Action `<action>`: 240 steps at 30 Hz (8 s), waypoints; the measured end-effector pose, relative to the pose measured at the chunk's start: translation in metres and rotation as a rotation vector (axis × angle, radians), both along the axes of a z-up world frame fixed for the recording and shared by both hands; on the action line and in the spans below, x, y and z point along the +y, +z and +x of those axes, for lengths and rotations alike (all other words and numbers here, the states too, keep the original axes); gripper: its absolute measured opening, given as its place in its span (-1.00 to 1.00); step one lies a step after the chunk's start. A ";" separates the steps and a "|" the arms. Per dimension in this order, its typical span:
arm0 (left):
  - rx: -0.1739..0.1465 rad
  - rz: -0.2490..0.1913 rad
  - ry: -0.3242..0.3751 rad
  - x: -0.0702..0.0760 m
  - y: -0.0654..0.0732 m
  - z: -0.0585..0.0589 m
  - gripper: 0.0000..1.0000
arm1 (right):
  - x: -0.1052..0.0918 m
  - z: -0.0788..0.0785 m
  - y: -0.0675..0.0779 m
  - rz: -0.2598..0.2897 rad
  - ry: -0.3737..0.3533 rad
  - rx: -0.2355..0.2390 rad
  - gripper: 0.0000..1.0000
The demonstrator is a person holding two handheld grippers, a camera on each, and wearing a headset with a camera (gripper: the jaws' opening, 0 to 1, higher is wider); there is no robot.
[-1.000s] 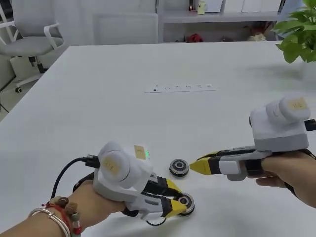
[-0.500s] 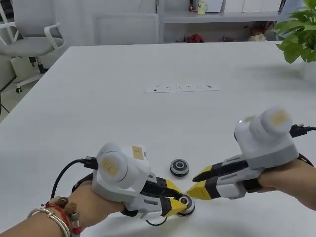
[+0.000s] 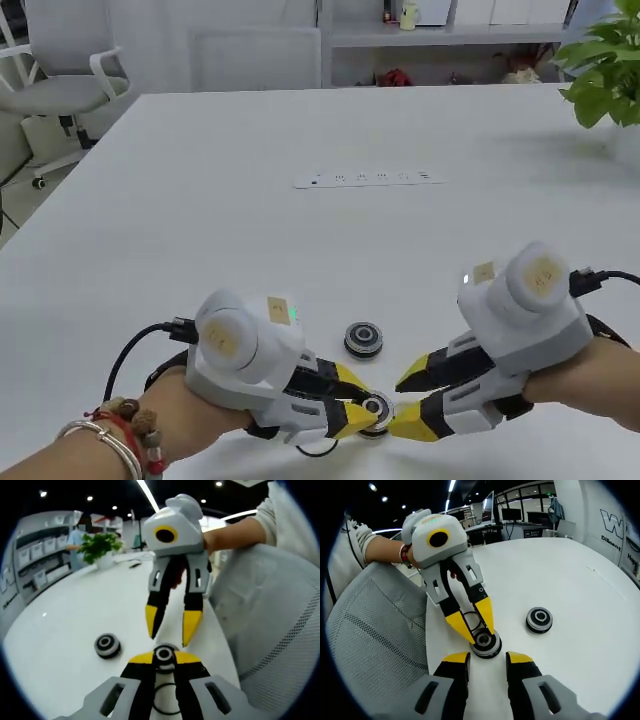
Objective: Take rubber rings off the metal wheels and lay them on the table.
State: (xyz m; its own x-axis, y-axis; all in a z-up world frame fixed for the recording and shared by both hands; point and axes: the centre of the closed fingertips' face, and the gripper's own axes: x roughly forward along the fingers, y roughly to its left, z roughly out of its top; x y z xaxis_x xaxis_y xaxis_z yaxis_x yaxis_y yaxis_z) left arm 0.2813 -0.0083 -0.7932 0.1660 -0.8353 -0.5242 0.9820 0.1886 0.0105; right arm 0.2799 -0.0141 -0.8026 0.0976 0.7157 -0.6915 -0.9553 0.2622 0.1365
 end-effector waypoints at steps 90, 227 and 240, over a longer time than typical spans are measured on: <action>-0.002 -0.017 0.042 -0.002 0.000 0.004 -0.73 | -0.008 0.014 0.001 0.156 -0.388 0.404 -1.00; -0.072 -0.119 0.498 0.157 0.092 -0.037 1.00 | 0.061 -0.018 0.033 0.291 -0.298 0.406 -1.00; -0.048 -0.122 0.504 0.157 0.087 -0.041 0.98 | 0.066 -0.026 0.013 0.214 -0.263 0.368 -1.00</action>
